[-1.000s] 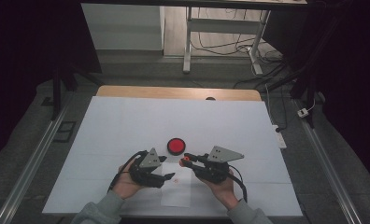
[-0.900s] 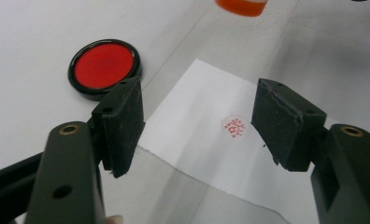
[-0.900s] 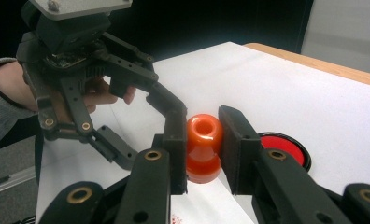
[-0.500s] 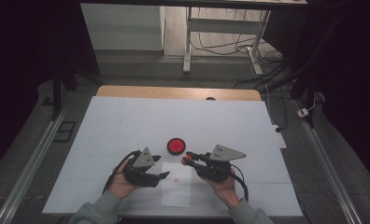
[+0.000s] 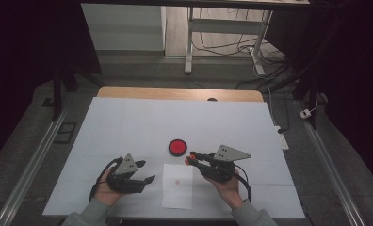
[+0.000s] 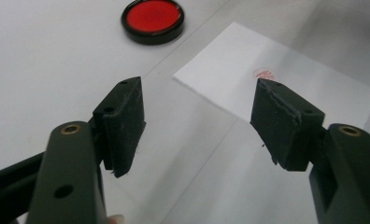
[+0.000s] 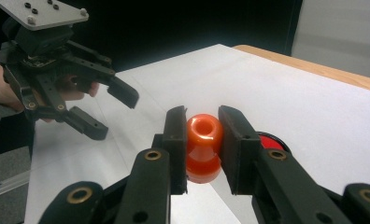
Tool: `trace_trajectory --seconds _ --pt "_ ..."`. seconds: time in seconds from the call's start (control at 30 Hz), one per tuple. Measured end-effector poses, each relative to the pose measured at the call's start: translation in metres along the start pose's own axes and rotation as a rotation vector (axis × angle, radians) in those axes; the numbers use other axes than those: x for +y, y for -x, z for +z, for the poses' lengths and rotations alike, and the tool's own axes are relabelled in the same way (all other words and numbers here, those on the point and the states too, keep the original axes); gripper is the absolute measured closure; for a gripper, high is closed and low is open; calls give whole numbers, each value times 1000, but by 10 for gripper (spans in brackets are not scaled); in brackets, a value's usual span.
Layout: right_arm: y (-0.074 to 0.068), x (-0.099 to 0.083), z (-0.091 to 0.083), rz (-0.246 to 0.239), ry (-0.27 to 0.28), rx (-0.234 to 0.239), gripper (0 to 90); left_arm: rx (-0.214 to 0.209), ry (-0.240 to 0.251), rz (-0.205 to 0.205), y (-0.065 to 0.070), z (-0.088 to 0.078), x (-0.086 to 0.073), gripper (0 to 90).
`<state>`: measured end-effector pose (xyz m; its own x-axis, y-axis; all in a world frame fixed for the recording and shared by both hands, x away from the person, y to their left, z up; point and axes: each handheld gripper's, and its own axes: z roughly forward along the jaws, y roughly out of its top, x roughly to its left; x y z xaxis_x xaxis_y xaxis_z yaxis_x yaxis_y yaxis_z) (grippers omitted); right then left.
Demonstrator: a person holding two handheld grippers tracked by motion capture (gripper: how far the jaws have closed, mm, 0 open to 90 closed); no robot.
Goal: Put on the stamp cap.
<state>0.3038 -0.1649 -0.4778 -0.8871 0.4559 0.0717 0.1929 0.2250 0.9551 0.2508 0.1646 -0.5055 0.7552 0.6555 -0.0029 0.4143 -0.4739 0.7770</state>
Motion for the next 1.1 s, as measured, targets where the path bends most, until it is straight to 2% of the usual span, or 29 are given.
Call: trace_trajectory --seconds 0.47,0.83,1.1 --pt "3 0 -2 -3 4 -13 723 52 -1 -65 -15 -21 -26 346" --pt "4 1 -3 -1 7 -18 723 61 -13 -82 -17 -25 -34 344" --pt "5 1 -5 -2 10 -22 724 68 -10 -111 -20 -27 -36 344"
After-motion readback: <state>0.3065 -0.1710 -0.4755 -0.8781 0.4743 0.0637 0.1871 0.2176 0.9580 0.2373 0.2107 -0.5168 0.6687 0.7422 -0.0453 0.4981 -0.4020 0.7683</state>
